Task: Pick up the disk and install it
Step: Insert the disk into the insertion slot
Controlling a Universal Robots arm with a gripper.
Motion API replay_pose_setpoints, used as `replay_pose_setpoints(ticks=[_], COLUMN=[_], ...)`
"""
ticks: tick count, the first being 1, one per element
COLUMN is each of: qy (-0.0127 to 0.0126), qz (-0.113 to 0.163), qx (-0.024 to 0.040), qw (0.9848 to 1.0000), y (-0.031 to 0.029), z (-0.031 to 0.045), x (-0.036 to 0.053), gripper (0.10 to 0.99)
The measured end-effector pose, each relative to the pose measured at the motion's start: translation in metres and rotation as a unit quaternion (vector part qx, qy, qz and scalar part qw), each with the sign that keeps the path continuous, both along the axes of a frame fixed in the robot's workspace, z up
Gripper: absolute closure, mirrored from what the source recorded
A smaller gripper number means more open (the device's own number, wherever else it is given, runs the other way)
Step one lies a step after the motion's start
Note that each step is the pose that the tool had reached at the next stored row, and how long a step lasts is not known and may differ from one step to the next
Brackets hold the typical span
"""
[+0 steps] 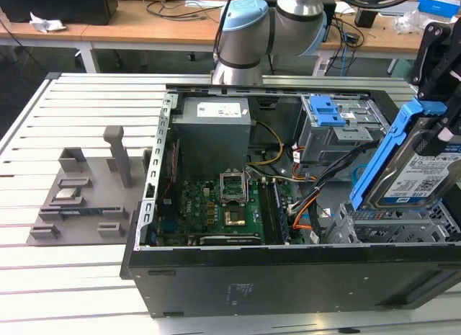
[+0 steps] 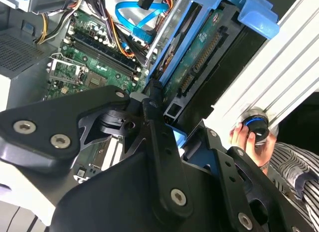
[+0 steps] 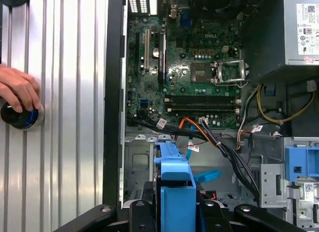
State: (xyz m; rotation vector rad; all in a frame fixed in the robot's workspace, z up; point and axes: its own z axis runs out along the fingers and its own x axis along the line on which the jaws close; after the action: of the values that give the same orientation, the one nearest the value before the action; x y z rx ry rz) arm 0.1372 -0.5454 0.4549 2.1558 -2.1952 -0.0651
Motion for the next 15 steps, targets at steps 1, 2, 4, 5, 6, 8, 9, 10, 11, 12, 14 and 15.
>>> replay_pose_setpoints(ticks=[1,2,4,5,6,8,9,10,11,12,14,15], qy=[0.0,0.0,0.0,0.0,0.0,0.0,0.0,0.0,0.0,0.0,0.0,0.0], qz=[0.0,0.0,0.0,0.0,0.0,0.0,0.0,0.0,0.0,0.0,0.0,0.0], qx=[0.0001,0.0001,0.0001,0.0,0.0001,0.0001,0.0001,0.0001,0.0,0.0,0.0,0.0], qw=[1.0,1.0,1.0,1.0,1.0,1.0,1.0,1.0,1.0,1.0,1.0,1.0], y=[0.0,0.0,-0.0001,-0.0001,-0.0001,-0.0001,-0.0001,-0.0001,-0.0001,-0.0001,-0.0001,-0.0001], z=[-0.0011,-0.0029,-0.0083,-0.0102,-0.0115,-0.017,-0.0197,-0.0211,-0.0221,-0.0242,-0.0267,-0.0297], x=[0.0009,0.0018,0.0018,0.0019,0.0018,0.0017,0.0016,0.0016,0.0016,0.0016,0.0016,0.0016], gripper=[0.718,0.718,0.718,0.718,0.718,0.718,0.718,0.718,0.718,0.718,0.718,0.718])
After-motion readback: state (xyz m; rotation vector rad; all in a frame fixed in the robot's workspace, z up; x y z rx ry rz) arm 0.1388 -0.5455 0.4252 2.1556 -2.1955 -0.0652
